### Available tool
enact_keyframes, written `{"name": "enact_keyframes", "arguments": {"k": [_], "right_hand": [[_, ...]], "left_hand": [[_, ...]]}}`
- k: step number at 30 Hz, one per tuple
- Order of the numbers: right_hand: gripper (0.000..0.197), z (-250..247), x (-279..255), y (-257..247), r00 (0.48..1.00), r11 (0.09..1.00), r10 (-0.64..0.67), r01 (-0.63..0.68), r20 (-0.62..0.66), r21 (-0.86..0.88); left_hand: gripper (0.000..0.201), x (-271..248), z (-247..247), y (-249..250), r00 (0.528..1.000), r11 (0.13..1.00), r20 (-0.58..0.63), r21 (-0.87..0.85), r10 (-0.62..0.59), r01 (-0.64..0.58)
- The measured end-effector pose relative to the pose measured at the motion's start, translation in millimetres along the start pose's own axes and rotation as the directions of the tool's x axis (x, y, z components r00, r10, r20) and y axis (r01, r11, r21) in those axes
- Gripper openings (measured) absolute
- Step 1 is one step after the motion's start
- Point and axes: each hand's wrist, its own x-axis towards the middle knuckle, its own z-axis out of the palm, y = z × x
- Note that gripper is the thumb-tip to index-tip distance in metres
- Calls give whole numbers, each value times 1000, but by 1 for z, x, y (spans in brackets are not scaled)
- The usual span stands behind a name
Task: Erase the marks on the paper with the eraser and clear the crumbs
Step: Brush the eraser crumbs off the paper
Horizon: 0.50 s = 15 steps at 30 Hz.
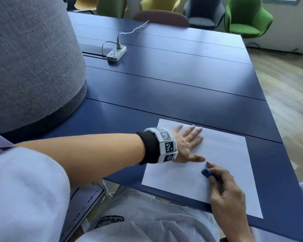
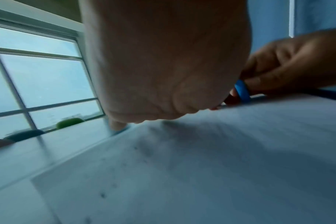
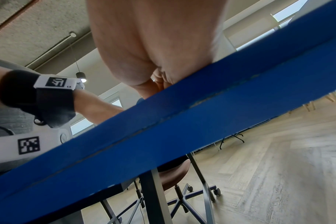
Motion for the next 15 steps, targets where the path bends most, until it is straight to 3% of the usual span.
{"name": "enact_keyframes", "arguments": {"k": [4,7,11,13,15], "right_hand": [[31,2,0,0,1000,1000,-22,23,-19,14],[32,2,0,-1,1000,999,-15,15,-10,44],[35,3,0,-2,1000,998,-18,19,-19,62],[34,3,0,-2,999,998,-18,19,-29,57],[33,3,0,-2,999,998,-19,21,-40,51]], "left_hand": [[83,-13,17,-10,1000,997,21,-80,-5,6],[87,-38,25,-31,984,968,55,-175,-170,177],[96,-58,33,-34,928,894,138,-251,-346,371],[94,-59,33,-16,957,933,80,-212,-280,291],[88,-56,35,6,993,979,32,-162,-118,121]]}}
